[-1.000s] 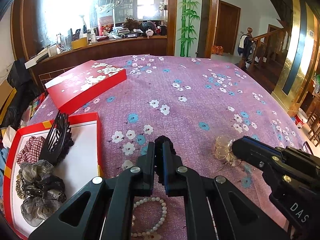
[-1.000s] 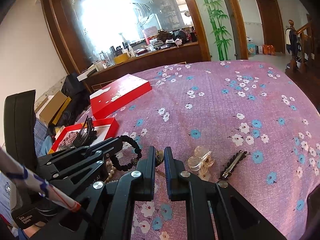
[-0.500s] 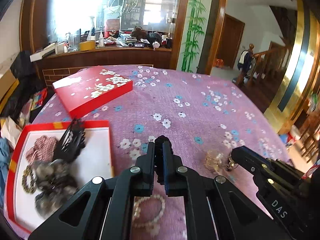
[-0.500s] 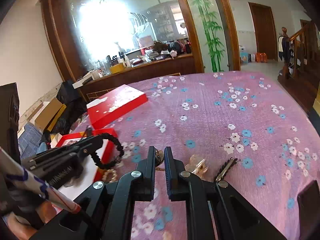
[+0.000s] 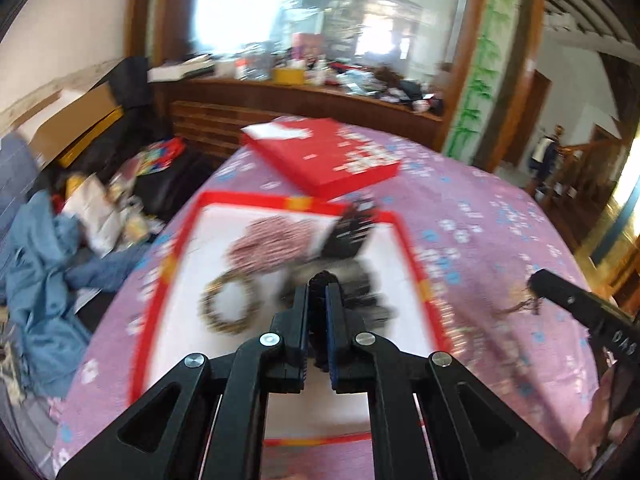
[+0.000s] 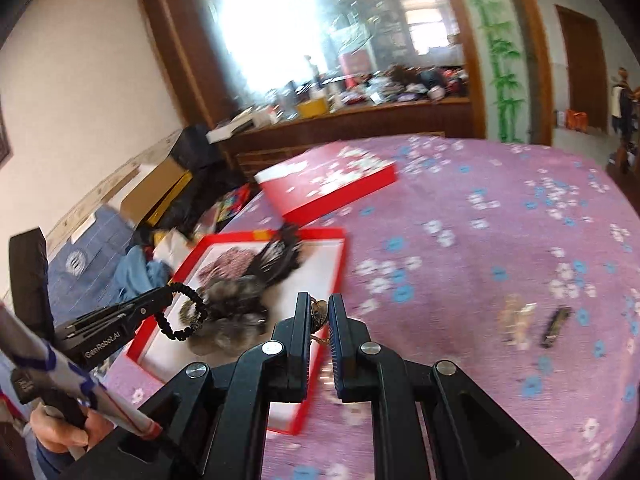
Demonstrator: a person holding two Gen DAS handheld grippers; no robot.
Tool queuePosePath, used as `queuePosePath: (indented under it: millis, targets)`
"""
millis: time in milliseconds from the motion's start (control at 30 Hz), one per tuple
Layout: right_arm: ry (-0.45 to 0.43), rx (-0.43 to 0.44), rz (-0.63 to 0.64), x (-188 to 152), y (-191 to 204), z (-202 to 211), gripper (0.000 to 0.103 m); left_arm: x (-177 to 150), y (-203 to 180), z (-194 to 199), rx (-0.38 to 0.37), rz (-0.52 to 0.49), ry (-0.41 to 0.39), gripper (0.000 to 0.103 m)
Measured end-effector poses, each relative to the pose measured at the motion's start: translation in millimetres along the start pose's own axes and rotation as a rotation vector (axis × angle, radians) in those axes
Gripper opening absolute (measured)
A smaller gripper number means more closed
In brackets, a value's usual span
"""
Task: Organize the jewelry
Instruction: 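Open both tools over the red box to drop the black scrunchie and gold earrings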
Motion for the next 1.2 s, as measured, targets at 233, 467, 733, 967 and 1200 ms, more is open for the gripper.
queuePosePath:
  millis: [233, 467, 733, 967, 1200]
  targets:
    - [0.112, 0.017, 0.075, -6, 47, -53, 0.010, -20, 57, -24, 0.021, 0.104, 0.061, 0.007]
    - [0.166, -0.048, 0.097, -9, 55, -86, 0.010, -20, 66, -39, 0.010, 0.136, 0.068, 0.007]
    - [0.200, -0.082, 0.074, -13, 45, -108, 0.010, -24, 67, -51, 0.024, 0.141, 0.088, 0.007]
    - [0.208, -0.059, 0.053, -13, 40, -104, 0.013, -24, 70, -50, 0.035, 0.165, 0.095, 0.031]
    - [0.139, -0.012, 0.024, -5, 23, -64, 0.019, -18, 63, -28, 0.028, 0.158, 0.052, 0.040]
Point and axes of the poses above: each gripper's, at about its wrist camera, not at the fingertips, and z roughly against the way its jaws point, y to its left, x to its top, the point moved 4 cm from there along -z, roughly the way its jaws point, and after that the axes turned 10 degrees about y, right-handed, at the moved point
